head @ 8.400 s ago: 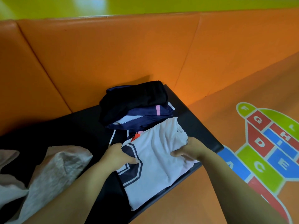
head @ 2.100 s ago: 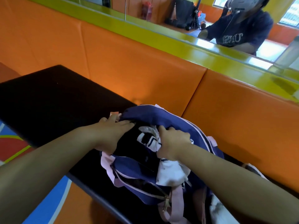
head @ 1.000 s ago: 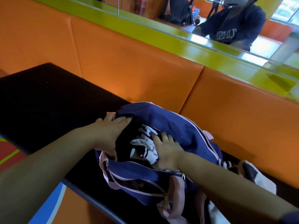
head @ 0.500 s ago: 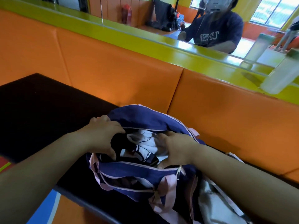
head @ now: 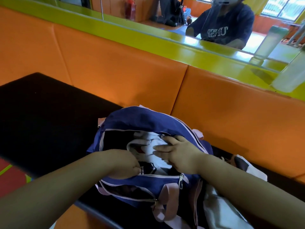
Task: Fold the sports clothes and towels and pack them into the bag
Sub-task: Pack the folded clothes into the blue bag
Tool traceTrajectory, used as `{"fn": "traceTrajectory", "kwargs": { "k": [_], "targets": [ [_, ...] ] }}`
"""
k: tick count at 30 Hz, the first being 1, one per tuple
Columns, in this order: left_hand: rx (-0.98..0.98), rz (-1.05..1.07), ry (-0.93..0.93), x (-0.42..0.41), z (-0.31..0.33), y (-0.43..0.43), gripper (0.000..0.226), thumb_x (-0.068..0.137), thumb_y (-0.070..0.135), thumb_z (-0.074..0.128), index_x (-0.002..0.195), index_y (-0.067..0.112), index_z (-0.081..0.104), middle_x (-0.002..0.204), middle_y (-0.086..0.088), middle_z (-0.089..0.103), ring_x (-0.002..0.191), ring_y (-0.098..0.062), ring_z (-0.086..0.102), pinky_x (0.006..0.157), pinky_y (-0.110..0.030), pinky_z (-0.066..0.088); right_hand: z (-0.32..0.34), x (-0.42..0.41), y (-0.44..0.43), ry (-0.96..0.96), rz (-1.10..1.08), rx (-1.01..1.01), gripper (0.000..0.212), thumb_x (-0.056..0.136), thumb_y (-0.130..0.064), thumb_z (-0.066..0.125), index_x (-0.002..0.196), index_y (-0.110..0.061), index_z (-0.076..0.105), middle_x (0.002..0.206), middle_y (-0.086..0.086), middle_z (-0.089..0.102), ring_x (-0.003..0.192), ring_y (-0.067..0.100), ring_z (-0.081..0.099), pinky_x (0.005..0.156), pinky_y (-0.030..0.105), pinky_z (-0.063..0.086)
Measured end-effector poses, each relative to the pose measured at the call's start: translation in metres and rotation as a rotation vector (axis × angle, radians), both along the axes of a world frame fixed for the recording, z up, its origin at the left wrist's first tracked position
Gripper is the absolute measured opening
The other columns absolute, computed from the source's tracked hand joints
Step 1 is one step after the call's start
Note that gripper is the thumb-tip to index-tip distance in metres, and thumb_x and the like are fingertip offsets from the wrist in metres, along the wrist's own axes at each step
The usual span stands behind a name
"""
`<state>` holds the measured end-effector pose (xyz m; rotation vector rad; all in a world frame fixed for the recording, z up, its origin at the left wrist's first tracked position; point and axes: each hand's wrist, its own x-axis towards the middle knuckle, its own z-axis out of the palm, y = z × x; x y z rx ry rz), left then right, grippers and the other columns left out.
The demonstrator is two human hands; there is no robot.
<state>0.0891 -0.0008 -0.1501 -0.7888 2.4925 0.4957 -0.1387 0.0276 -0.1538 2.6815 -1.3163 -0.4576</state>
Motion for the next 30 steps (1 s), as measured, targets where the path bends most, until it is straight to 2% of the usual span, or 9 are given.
{"fn": "traceTrajectory", "kwargs": {
  "k": [2, 4, 8, 11, 14, 19, 23, 28, 30],
  "targets": [
    [0.017, -0.012, -0.037, 0.001, 0.003, 0.002, 0.042, 0.102, 0.034, 0.027, 0.117, 0.015, 0.061, 0.122, -0.006, 0.06, 0.107, -0.027, 0.053, 0.092, -0.035, 0.039, -0.007, 0.001, -0.006, 0.066, -0.055, 0.103, 0.044, 0.097, -0.031, 0.042, 0.141, -0.033, 0.044, 0.151, -0.014, 0.036, 0.143, 0.028, 0.025, 0.109, 0.041, 0.025],
    [0.022, -0.03, -0.057, 0.004, 0.004, 0.003, 0.045, 0.101, 0.039, 0.027, 0.119, 0.019, 0.062, 0.122, -0.004, 0.061, 0.106, -0.026, 0.054, 0.094, -0.037, 0.04, -0.008, 0.002, -0.01, 0.047, -0.12, 0.132, 0.044, 0.1, -0.033, 0.039, 0.144, -0.031, 0.037, 0.154, -0.01, 0.031, 0.144, 0.024, 0.018, 0.11, 0.04, 0.016],
    [-0.032, 0.036, 0.011, 0.005, 0.005, 0.001, 0.038, 0.097, 0.046, 0.035, 0.108, 0.026, 0.066, 0.106, 0.002, 0.066, 0.092, -0.02, 0.057, 0.084, -0.035, 0.045, -0.001, 0.009, -0.008, -0.226, -0.209, 0.058, 0.058, 0.092, -0.035, 0.055, 0.146, -0.027, 0.033, 0.149, 0.001, 0.035, 0.127, 0.029, 0.042, 0.099, 0.037, 0.03],
    [-0.062, 0.072, 0.042, 0.008, 0.007, 0.0, 0.032, 0.094, 0.048, 0.041, 0.105, 0.031, 0.065, 0.101, 0.006, 0.066, 0.085, -0.016, 0.055, 0.076, -0.032, 0.044, 0.001, 0.015, -0.006, -0.114, -0.306, 0.046, 0.072, 0.09, -0.038, 0.059, 0.149, -0.02, 0.022, 0.146, 0.008, 0.036, 0.124, 0.032, 0.045, 0.097, 0.04, 0.034],
    [-0.08, 0.09, 0.079, 0.01, 0.009, -0.002, 0.027, 0.093, 0.048, 0.045, 0.101, 0.031, 0.064, 0.094, 0.009, 0.063, 0.083, -0.014, 0.054, 0.078, -0.034, 0.047, -0.003, 0.022, -0.003, -0.06, -0.256, 0.055, 0.049, 0.092, -0.03, 0.054, 0.139, -0.022, 0.04, 0.145, 0.001, 0.041, 0.128, 0.026, 0.042, 0.096, 0.039, 0.031],
    [-0.206, 0.16, 0.319, 0.013, 0.006, -0.005, 0.029, 0.084, 0.038, 0.064, 0.103, 0.026, 0.046, 0.108, 0.008, 0.04, 0.1, -0.012, 0.043, 0.085, -0.026, 0.04, -0.01, 0.025, 0.013, -0.381, -0.288, 0.205, 0.028, 0.091, -0.023, 0.057, 0.114, -0.036, 0.066, 0.137, -0.011, 0.045, 0.127, 0.022, 0.034, 0.097, 0.036, 0.031],
    [-0.143, 0.149, 0.271, 0.01, -0.006, -0.007, 0.055, 0.083, 0.033, 0.065, 0.131, 0.025, 0.04, 0.133, 0.008, 0.032, 0.121, -0.014, 0.034, 0.094, -0.023, 0.035, -0.021, 0.024, 0.022, -0.507, -0.207, 0.268, 0.023, 0.09, -0.026, 0.053, 0.105, -0.033, 0.07, 0.122, -0.008, 0.053, 0.119, 0.024, 0.048, 0.095, 0.042, 0.043],
    [-0.066, 0.089, 0.12, 0.005, -0.015, -0.007, 0.056, 0.088, 0.031, 0.058, 0.141, 0.026, 0.039, 0.137, 0.005, 0.043, 0.124, -0.019, 0.043, 0.1, -0.028, 0.035, -0.017, 0.012, 0.018, -0.492, -0.316, 0.281, 0.042, 0.097, -0.03, 0.047, 0.138, -0.026, 0.043, 0.136, 0.002, 0.049, 0.118, 0.025, 0.051, 0.093, 0.039, 0.046],
    [-0.073, 0.092, 0.101, 0.006, -0.018, -0.008, 0.064, 0.087, 0.033, 0.06, 0.145, 0.031, 0.032, 0.138, 0.005, 0.041, 0.125, -0.019, 0.042, 0.102, -0.032, 0.037, -0.016, 0.01, 0.011, -0.322, -0.321, 0.245, 0.051, 0.097, -0.029, 0.045, 0.146, -0.028, 0.031, 0.148, 0.005, 0.037, 0.128, 0.028, 0.042, 0.099, 0.039, 0.042]
  ]
}}
